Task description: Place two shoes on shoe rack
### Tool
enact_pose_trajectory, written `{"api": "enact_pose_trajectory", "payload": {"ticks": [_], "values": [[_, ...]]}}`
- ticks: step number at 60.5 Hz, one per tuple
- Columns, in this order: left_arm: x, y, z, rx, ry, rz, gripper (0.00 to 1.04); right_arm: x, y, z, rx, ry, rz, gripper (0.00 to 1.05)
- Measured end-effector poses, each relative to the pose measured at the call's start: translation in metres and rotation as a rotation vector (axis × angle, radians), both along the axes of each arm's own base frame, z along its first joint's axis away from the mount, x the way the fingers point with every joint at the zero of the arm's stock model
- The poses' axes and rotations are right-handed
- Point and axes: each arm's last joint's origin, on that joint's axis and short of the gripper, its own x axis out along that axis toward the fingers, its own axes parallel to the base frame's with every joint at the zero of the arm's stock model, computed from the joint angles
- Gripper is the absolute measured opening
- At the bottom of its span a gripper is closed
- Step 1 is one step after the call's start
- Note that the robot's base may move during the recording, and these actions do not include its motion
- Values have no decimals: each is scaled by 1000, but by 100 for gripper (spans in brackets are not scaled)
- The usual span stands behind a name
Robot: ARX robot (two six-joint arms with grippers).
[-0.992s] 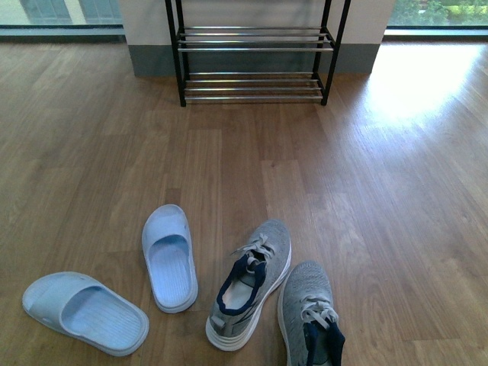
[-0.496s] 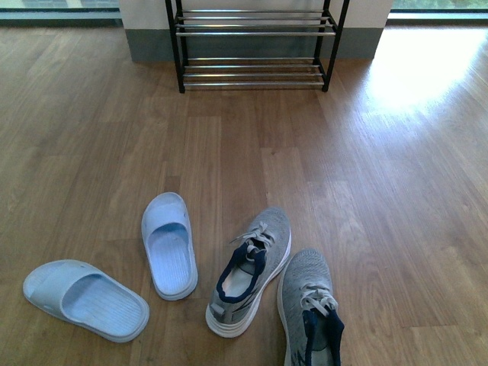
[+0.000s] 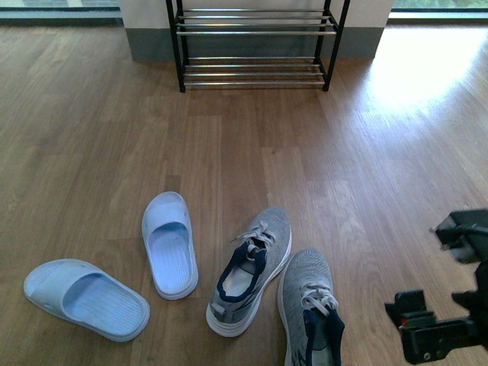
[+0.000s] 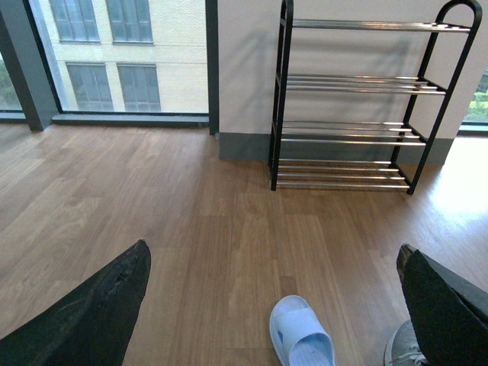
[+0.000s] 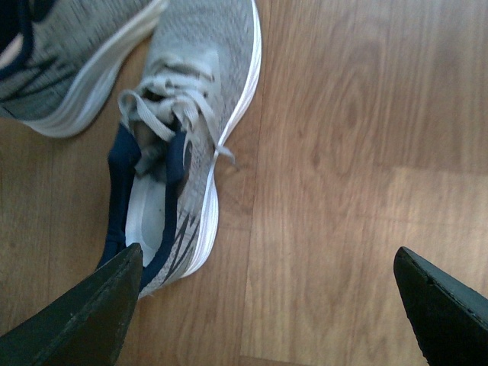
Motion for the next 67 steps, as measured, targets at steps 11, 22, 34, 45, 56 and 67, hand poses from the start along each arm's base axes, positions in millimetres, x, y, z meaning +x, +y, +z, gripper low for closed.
{"api": "enact_pose_trajectory", "payload": {"ticks": [11,22,34,45,56,67], "values": [[0,0,0,0,0,0,95,6,7,-41,32,126,-42,95],[0,0,0,0,0,0,95,15,13,-69,68,184,-83,95],[0,0,0,0,0,0,95,25,11,-86,88,211,-125,95],[0,0,0,0,0,0,95,33,5,-97,92,215,-147,95],[0,0,0,0,0,0,95,35,4,-99,105,222,-145,95],[0,0,0,0,0,0,95,26,5,-71,109,176,-134,95]]}}
